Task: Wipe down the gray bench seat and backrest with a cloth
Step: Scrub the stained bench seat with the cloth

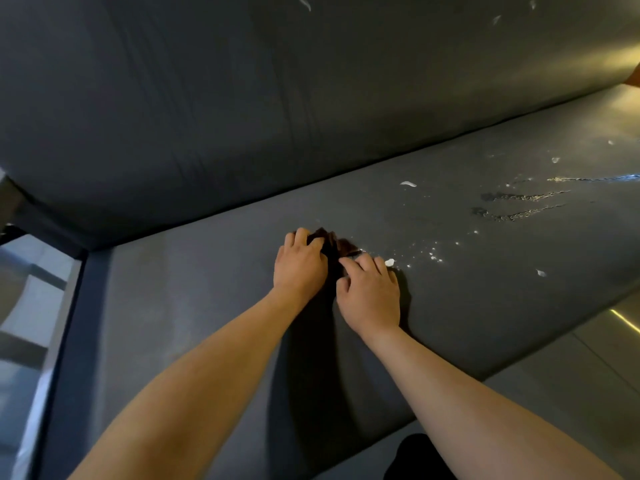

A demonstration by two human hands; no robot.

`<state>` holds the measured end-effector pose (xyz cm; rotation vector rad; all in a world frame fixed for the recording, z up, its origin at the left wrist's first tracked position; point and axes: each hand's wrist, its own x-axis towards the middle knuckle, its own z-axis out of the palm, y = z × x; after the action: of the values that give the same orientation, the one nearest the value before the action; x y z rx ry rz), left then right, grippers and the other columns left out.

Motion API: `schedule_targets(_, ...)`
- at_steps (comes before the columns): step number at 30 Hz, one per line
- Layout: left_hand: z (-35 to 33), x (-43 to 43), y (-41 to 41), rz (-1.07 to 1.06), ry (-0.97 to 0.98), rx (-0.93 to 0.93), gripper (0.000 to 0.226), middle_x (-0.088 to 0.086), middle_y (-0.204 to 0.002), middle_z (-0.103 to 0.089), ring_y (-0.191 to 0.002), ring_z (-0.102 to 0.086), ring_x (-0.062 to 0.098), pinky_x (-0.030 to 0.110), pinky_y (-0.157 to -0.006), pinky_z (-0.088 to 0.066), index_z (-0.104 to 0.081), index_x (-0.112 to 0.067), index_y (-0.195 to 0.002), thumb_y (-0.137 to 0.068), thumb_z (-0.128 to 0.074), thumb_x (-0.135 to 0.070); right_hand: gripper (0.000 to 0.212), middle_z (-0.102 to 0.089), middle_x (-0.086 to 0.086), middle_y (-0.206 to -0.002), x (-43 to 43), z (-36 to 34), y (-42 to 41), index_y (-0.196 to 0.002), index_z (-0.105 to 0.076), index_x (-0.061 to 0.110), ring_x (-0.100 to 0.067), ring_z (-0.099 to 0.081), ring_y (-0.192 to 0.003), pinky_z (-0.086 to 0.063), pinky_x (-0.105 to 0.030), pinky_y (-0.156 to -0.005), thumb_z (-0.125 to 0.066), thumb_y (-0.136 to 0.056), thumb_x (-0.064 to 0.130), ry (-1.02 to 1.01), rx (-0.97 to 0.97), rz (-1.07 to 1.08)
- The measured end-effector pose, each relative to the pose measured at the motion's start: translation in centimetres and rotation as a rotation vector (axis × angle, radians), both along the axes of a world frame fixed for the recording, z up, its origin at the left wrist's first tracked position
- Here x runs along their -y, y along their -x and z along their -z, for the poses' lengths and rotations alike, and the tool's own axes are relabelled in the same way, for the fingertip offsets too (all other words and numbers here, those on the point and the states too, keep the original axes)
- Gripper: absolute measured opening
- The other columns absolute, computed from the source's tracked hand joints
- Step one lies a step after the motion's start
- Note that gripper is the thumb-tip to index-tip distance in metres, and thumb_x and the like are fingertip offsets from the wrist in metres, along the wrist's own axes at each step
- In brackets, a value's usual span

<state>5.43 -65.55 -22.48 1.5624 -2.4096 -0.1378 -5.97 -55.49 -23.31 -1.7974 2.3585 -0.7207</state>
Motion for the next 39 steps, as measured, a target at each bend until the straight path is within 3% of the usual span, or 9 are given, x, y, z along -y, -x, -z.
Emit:
schedule_targets(3, 0.0, 1.3, 0.1, -0.017, 0.001, 0.010, 0.045, 0.009, -0.139, -0.041, -0.123, -0.039, 0.030, 0.038, -0.100, -0.044, -0.049, -0.018, -0.144, -0.100, -0.043, -0.017, 0.040, -0.061, 0.005, -0.125, -0.1, 0.1, 0.1, -0.134, -0.063, 0.025, -0.021, -0.051, -0.122, -0.047, -0.042, -0.100, -0.047, -0.098, 0.030, 0.014, -0.006, -0.002)
schedule_targets(8, -0.7, 5.3, 0.2, -0.098, -0.003, -0.022, 0.043, 0.014, -0.135, -0.043, -0.122, -0.040, 0.034, 0.043, -0.095, -0.046, -0.047, -0.017, -0.146, -0.103, -0.040, -0.015, 0.042, -0.057, 0.003, -0.127, 0.3, 0.2, 0.1, -0.137, -0.060, 0.026, -0.021, -0.048, -0.123, -0.044, -0.042, -0.101, -0.042, -0.100, 0.031, -0.011, -0.020, -0.006)
schedule_targets(12, -0.6, 5.4, 1.2, -0.132, -0.030, -0.116, 0.036, 0.016, -0.124, -0.048, -0.117, -0.041, 0.034, 0.043, -0.092, -0.045, -0.057, -0.011, -0.133, -0.104, -0.038, -0.021, 0.041, -0.056, 0.005, -0.128, 0.3, 0.3, 0.1, -0.137, -0.058, 0.029, -0.018, -0.047, -0.123, -0.043, -0.040, -0.101, -0.041, -0.100, 0.032, -0.014, -0.015, -0.004)
schedule_targets(16, -0.9, 3.0, 1.1, -0.051, -0.070, -0.115, 0.032, 0.010, -0.118, -0.047, -0.113, -0.044, 0.027, 0.038, -0.086, -0.048, -0.061, -0.013, -0.125, -0.102, -0.041, -0.022, 0.040, -0.059, 0.005, -0.127, 0.2, 0.2, 0.1, -0.135, -0.061, 0.024, -0.018, -0.049, -0.123, -0.044, -0.038, -0.100, -0.045, -0.099, 0.030, 0.004, 0.055, 0.013)
schedule_targets(20, -0.8, 0.0, 0.6, 0.002, -0.084, -0.074, 0.030, 0.008, -0.117, -0.050, -0.113, -0.048, 0.027, 0.041, -0.088, -0.051, -0.066, -0.014, -0.120, -0.100, -0.045, -0.023, 0.040, -0.061, 0.002, -0.129, -0.1, 0.1, 0.0, -0.135, -0.061, 0.019, -0.018, -0.049, -0.127, -0.045, -0.039, -0.106, -0.050, -0.097, 0.026, 0.036, 0.114, 0.036)
schedule_targets(27, -0.2, 0.9, -0.2, -0.002, 0.019, -0.096, 0.038, 0.009, -0.123, -0.049, -0.112, -0.046, 0.028, 0.037, -0.078, -0.049, -0.057, -0.021, -0.140, -0.105, -0.042, -0.019, 0.035, -0.061, 0.004, -0.122, -0.2, 0.2, 0.1, -0.128, -0.066, 0.022, -0.018, -0.050, -0.122, -0.046, -0.039, -0.100, -0.048, -0.099, 0.028, 0.047, 0.051, 0.002)
schedule_targets(35, -0.3, 6.1, 0.5, -0.177, 0.077, -0.287, 0.041, 0.014, -0.138, -0.052, -0.123, -0.044, 0.033, 0.044, -0.102, -0.046, -0.051, -0.014, -0.146, -0.107, -0.040, -0.018, 0.034, -0.061, 0.004, -0.119, 0.2, 0.5, 0.1, -0.126, -0.067, 0.025, -0.018, -0.054, -0.116, -0.048, -0.037, -0.093, -0.048, -0.097, 0.028, 0.066, 0.019, 0.016)
schedule_targets(39, 0.4, 4.8, 0.1, -0.060, 0.101, -0.229, 0.040, 0.013, -0.123, -0.062, -0.114, -0.048, 0.030, 0.039, -0.095, -0.044, -0.056, -0.013, -0.142, -0.105, -0.043, -0.018, 0.033, -0.063, 0.005, -0.117, 0.4, 0.5, 0.2, -0.124, -0.068, 0.024, -0.018, -0.055, -0.114, -0.050, -0.038, -0.090, -0.049, -0.097, 0.027, 0.078, 0.047, 0.029)
